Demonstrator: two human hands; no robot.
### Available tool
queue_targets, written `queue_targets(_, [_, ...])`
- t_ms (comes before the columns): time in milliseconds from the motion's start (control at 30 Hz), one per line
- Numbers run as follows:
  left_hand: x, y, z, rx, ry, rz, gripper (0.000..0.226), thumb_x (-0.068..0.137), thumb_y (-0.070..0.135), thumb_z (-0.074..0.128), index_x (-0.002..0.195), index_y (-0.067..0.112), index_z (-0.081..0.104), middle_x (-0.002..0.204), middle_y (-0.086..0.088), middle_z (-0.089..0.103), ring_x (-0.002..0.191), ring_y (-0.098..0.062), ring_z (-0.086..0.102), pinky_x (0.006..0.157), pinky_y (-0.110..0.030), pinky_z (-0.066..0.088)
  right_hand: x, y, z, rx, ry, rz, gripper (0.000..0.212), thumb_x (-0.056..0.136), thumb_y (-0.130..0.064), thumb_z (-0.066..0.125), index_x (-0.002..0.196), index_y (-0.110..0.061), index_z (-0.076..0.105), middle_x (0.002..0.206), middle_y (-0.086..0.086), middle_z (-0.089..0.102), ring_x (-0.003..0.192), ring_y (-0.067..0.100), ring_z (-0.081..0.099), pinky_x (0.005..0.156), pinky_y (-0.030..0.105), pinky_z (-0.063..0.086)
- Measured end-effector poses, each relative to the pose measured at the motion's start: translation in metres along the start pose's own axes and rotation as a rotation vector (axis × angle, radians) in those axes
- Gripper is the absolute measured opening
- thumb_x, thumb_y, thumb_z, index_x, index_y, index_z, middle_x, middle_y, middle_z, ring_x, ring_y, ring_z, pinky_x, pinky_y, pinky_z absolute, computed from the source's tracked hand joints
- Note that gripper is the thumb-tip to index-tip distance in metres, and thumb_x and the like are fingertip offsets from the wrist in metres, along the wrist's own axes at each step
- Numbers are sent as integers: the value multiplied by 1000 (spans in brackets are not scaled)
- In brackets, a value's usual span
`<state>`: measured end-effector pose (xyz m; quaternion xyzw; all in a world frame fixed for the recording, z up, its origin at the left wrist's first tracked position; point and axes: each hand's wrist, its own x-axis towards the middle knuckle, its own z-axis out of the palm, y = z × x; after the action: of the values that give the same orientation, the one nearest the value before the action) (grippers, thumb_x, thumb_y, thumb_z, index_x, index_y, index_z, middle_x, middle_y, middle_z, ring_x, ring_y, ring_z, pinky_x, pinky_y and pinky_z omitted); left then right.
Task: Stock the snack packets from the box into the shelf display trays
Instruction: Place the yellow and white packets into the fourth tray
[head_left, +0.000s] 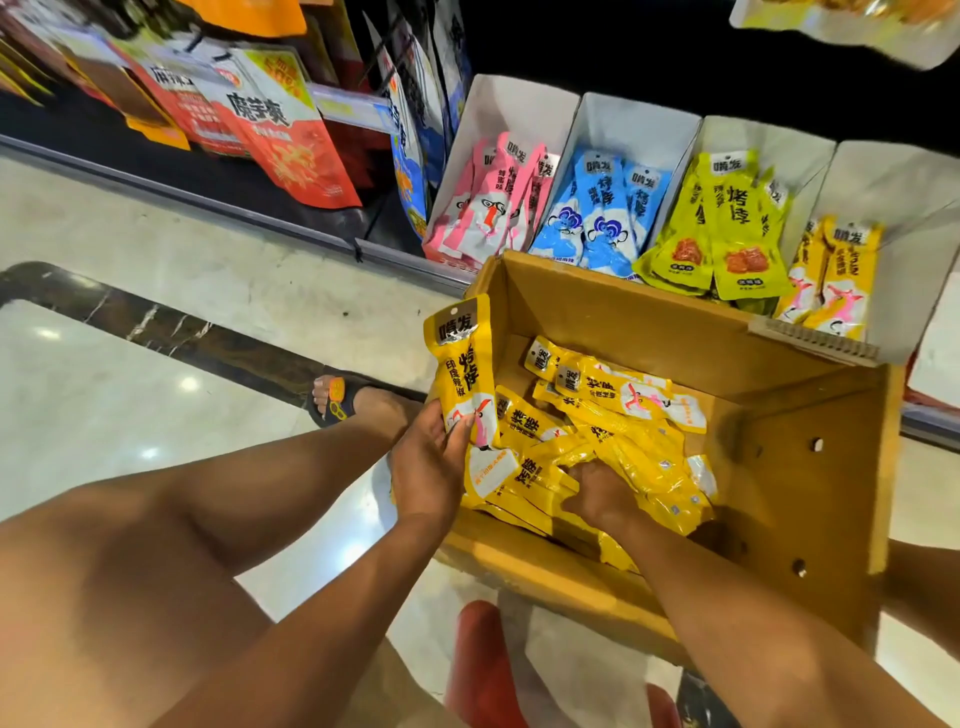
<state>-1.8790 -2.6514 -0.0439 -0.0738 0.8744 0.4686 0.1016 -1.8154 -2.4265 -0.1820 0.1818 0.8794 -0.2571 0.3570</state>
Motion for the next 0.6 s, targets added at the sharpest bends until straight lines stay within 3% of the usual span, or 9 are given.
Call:
queue_targets(133, [-1,-1,-1,-26,-10,18,15,98,57,59,112,57,58,114,14,75,102,-3,71,85,-43,63,-4,2,-10,52,22,19,41,78,-38,81,112,-19,71,119,6,66,110,26,62,81,27,45])
queue_targets(200, [-2,-3,-1,-63,-35,16,18,96,61,58,112,53,61,112,14,75,102,-6,72,86,-45,62,-9,2,-20,77,39,31,39,78,-43,81,106,-18,71,114,5,65,108,27,61,75,28,44])
queue_targets(300, [-3,-2,-3,-56,-81,34,34,95,67,55,119,44,62,111,15,74,103,-6,72,85,-45,62,-19,3,-41,130,76,23,28,79,-43,80,78,-24,61,93,1,59,91,22,58,65,27,35])
queue_targets(367, [-3,-1,-5,-65,-108,55,36,95,66,54,120,41,62,111,15,74,103,-6,72,87,-46,62,-28,1,-59,220,103,39,25,79,-41,81,78,-23,65,89,0,63,85,20,59,61,27,36])
queue_targets(433, [-1,1,-8,-66,-119,57,36,95,65,55,118,39,63,107,15,75,100,-7,72,87,-48,61,-38,-2,-80,289,151,39,21,77,-39,83,83,-22,72,89,2,69,85,21,64,66,29,44])
queue_targets(500, [3,4,-11,-64,-131,56,36,92,66,56,115,39,65,103,15,76,97,-8,73,86,-49,60,-49,-6,-106,358,195,11,16,77,-33,84,76,-26,70,86,2,71,84,22,67,73,32,49])
queue_targets(600, [8,21,-13,-85,-126,63,36,89,64,60,116,42,65,102,15,76,97,-8,73,85,-48,60,-74,-18,-151,509,229,-40,14,81,-21,82,79,-28,71,79,-6,70,66,7,64,59,19,49])
